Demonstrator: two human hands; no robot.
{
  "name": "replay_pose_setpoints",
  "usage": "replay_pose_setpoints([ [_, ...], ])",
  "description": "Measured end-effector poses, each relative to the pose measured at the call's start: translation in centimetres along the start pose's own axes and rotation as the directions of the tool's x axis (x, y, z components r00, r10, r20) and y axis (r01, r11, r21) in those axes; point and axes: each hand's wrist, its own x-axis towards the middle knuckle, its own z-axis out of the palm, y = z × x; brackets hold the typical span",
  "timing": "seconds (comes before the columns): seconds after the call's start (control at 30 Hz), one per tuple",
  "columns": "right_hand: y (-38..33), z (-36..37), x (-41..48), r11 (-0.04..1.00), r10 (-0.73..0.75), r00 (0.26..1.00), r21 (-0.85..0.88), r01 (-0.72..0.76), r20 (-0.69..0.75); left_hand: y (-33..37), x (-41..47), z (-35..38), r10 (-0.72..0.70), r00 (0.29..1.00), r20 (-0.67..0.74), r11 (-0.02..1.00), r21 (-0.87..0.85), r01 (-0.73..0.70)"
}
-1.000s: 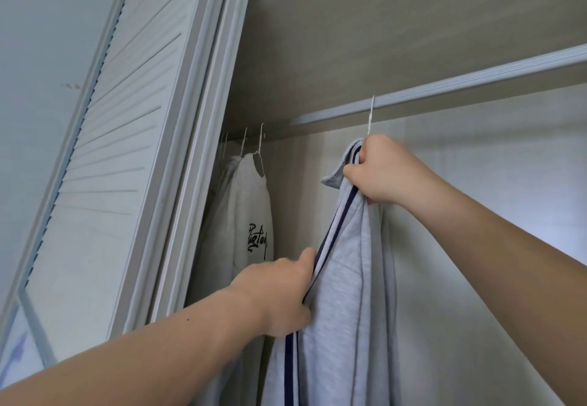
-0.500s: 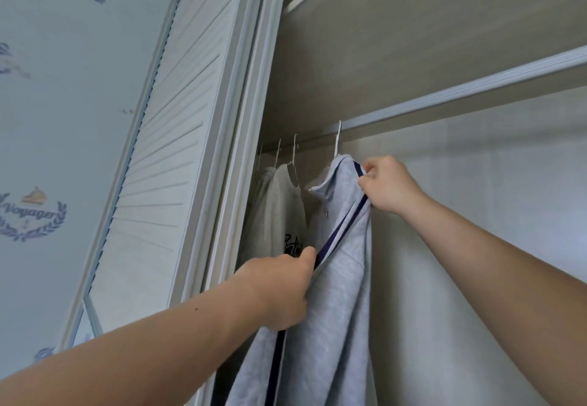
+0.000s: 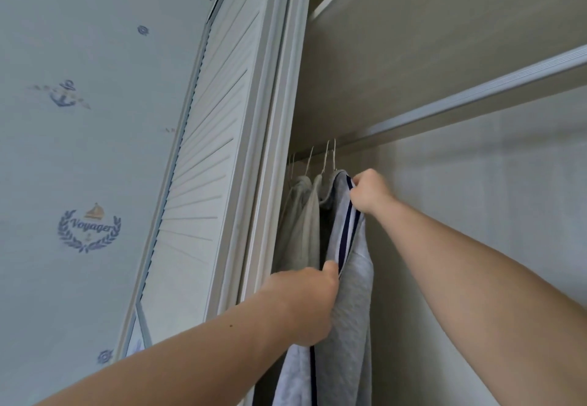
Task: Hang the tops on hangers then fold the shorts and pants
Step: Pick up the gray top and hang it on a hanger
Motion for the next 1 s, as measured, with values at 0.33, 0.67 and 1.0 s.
replay_pose_setpoints([
  [0.33, 2.7, 0.3, -6.0, 0.975, -0.116, 0.99, 0.198, 0.098, 0.077, 0.1, -3.1, -0.6, -0.048, 0.996, 0.074, 0.96, -0.273, 0.067],
  [0.67, -0.1, -1.3, -22.9, 0.853, -0.36, 0.931, 0.421, 0.308, 0.05, -3.4, -14.5, -1.3, -0.123, 0.957, -0.264, 0.918, -0.397, 0.008],
  [1.0, -10.1, 2.2, -44.2, 0.738, -0.621, 0.764, 0.461, 0.493, 0.177, -7.1, -39.5, 0.5, -0.405, 0.889, -0.216, 0.902, -0.254, 0.349],
])
